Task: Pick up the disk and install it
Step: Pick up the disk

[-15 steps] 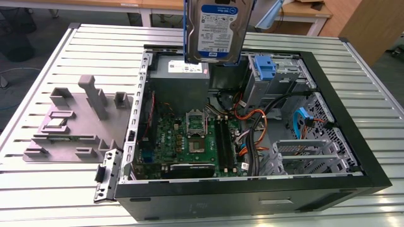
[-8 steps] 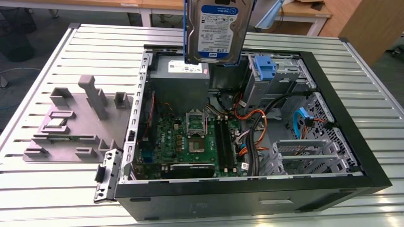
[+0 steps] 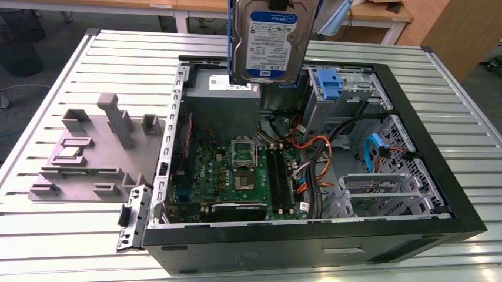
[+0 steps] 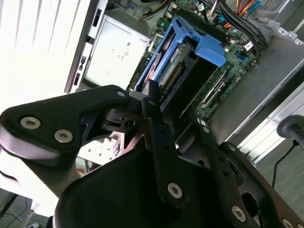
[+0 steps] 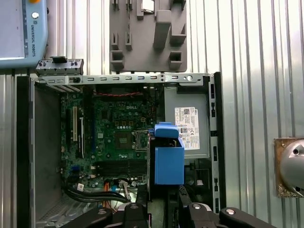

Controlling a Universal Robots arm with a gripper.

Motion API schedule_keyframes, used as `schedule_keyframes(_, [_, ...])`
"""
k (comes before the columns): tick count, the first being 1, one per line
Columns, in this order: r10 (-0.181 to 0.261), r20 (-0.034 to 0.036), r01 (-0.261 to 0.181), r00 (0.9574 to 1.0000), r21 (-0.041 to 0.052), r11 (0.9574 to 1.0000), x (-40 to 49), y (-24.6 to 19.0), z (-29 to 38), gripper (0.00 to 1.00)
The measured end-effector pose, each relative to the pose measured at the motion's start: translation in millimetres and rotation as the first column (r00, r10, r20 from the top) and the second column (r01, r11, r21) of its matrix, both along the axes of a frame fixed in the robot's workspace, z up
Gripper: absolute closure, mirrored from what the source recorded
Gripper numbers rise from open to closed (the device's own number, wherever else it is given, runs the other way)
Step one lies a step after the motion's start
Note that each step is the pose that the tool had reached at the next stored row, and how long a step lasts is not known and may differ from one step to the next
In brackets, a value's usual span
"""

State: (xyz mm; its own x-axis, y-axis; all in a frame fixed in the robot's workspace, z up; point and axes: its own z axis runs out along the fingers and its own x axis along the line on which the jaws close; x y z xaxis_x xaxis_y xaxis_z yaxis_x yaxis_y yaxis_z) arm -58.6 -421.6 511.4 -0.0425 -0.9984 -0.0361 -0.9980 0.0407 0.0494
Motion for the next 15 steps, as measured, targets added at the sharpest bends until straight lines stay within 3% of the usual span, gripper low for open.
schedule_keyframes(6, [0.000, 0.0000, 0.000, 1.0000, -0.0004, 1.0000, 0.0, -4.3, 0.0, 0.65])
schedule_keyframes(15, [0.000, -0.0001, 0.000, 1.0000, -0.0004, 1.0000, 0.0, -6.6, 0.0, 0.65])
